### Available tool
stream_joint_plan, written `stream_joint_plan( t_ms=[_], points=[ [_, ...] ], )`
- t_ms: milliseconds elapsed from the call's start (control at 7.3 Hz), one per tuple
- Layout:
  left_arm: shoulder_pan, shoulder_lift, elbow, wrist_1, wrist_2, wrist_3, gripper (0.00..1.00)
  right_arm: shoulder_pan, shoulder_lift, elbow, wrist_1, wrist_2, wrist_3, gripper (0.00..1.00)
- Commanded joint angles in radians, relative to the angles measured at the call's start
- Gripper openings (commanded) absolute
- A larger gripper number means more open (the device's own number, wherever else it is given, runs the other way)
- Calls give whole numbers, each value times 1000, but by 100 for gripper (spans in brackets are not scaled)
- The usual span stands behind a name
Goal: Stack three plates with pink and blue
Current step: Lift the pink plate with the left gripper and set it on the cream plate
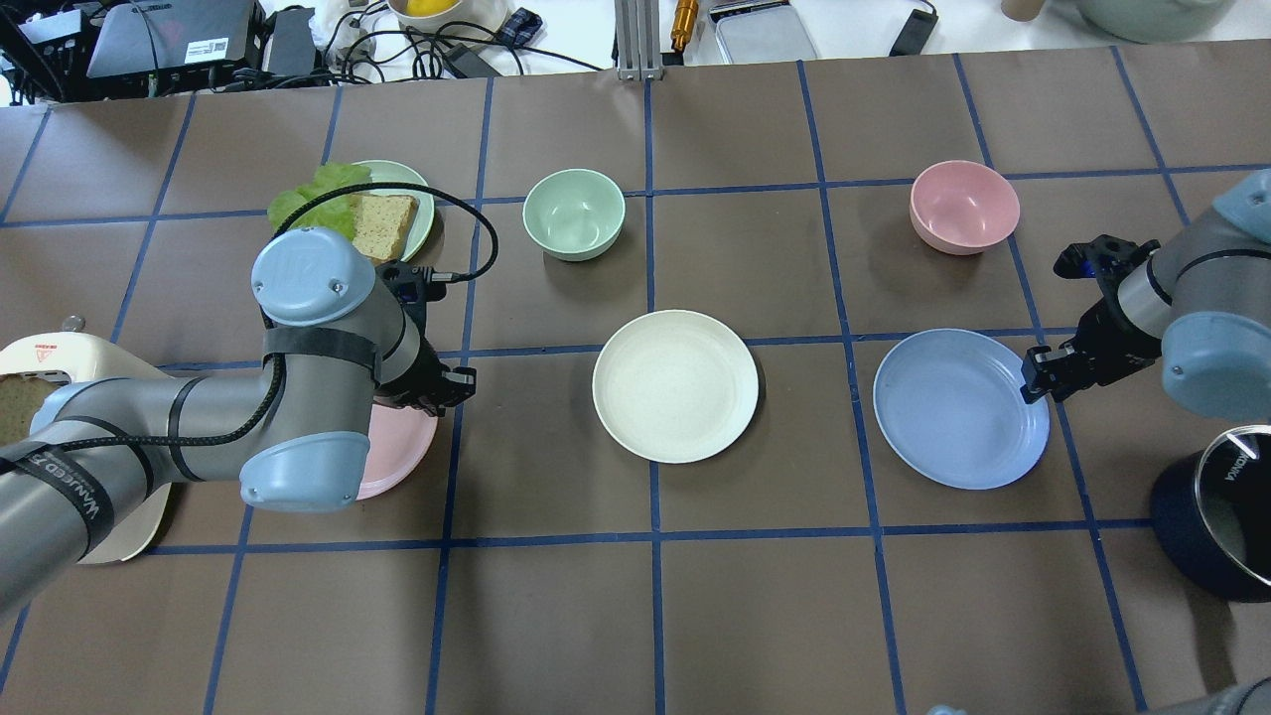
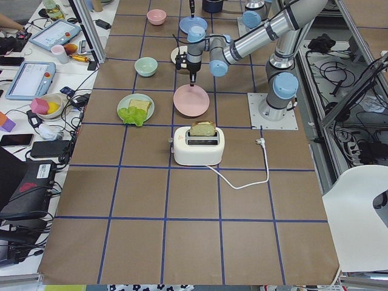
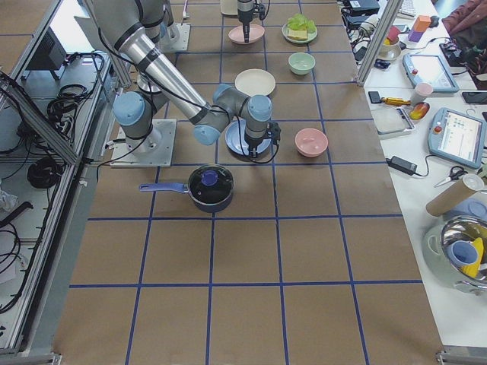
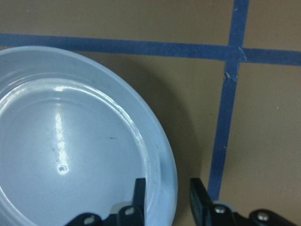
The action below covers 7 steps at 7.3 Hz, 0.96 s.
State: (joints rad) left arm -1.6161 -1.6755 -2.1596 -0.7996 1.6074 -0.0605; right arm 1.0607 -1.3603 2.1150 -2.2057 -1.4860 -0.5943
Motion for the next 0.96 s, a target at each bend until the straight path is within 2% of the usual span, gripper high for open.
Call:
stream_joint_plan(
  t_ms=[0,274,411,822],
  points=[
    [-111,-15,132,-112,-3,-134,0,-1,15,-6,0,0,14,36],
    [-252,-58,332,-328,-9,-267,0,-1,30,-6,0,1,14,30],
    [-312,-99,401,-351,-17,-332,0,-1,33,-7,0,1,14,29],
    [-476,-260,577,-340,-18,-524,0,-1,35,-13,1,3,11,7]
  ],
)
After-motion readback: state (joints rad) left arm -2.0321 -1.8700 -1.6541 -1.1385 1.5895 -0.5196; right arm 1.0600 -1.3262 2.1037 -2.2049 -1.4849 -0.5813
